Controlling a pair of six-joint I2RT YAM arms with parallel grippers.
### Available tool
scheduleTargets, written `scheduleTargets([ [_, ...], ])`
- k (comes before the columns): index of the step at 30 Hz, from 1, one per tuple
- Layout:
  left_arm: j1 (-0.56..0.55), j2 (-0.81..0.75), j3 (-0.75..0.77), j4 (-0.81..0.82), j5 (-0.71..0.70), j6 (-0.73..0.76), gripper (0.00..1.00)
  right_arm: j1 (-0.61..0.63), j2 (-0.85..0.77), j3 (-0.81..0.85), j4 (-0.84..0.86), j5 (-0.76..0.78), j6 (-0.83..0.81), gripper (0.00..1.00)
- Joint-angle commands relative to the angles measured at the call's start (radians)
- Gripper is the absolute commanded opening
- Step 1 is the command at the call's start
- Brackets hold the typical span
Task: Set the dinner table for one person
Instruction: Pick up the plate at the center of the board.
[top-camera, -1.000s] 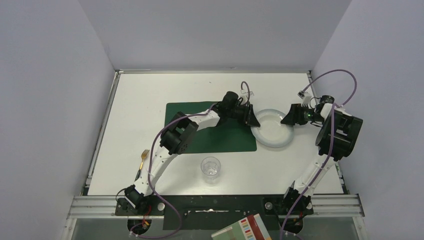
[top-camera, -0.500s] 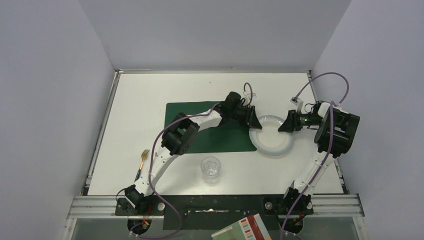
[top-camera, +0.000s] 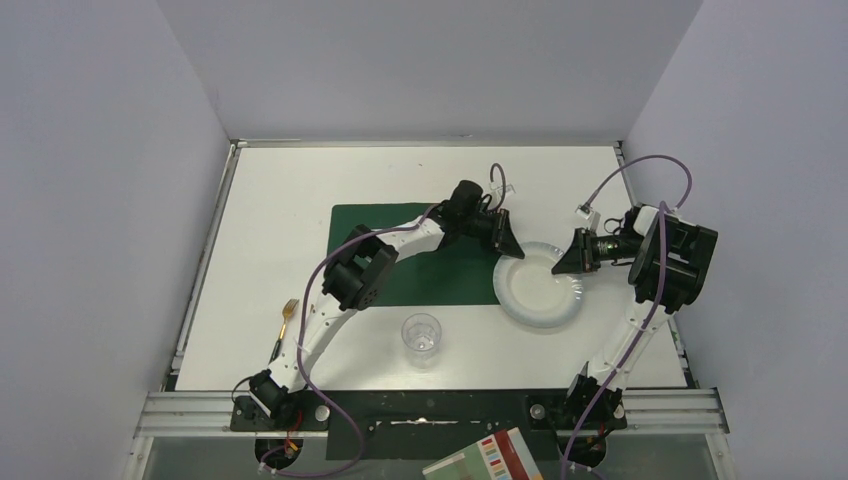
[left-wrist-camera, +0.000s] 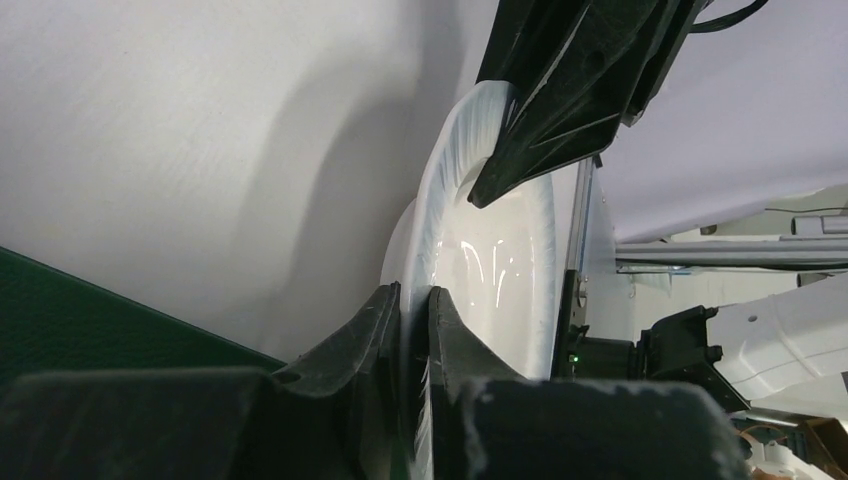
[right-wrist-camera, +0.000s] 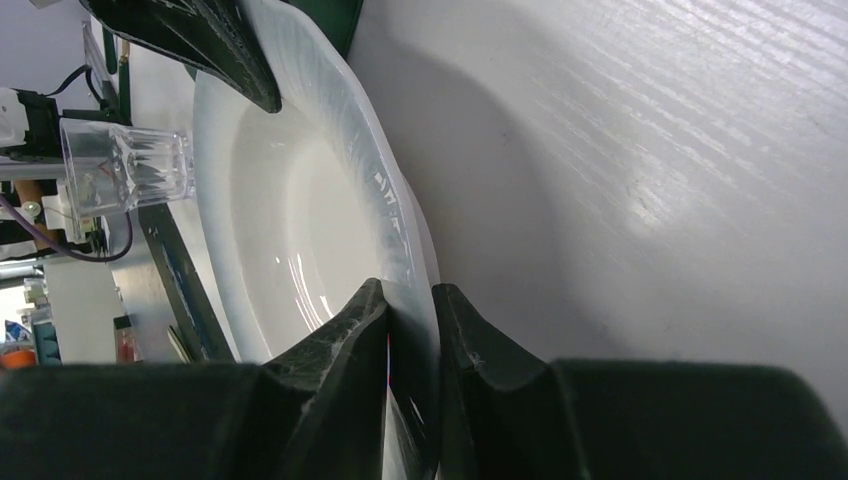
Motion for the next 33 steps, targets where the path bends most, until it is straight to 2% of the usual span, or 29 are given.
scheduleTargets([
  [1,-0.010,0.009,0.068,-0.026,0.009,0.068,0.00,0.013,0.005,-0.006,0.070,0.115,-0.003,0.00],
  [5,-0.010,0.002,0.090,-0.083,0.035,0.095,0.00,0.013,0.000,-0.002,0.096,0.129,0.076,0.00],
  [13,-0.006,-0.044,0.160,-0.310,0.077,0.220,0.00,0.027,-0.071,0.043,-0.017,0.042,0.088,0.00],
  [17,-0.003,-0.087,0.202,-0.451,0.087,0.285,0.00,0.029,-0.075,0.107,-0.150,-0.010,0.037,0.00],
  [21,0.004,-0.138,0.174,-0.466,0.095,0.273,0.00,0.028,-0.024,0.208,-0.339,-0.073,-0.052,0.00],
  [26,0.018,-0.168,0.178,-0.494,0.098,0.286,0.00,0.037,-0.035,0.257,-0.343,-0.055,-0.012,0.00],
  [33,0.093,-0.182,0.183,-0.574,0.106,0.333,0.00,0.083,-0.020,0.333,-0.340,-0.053,0.063,0.00],
])
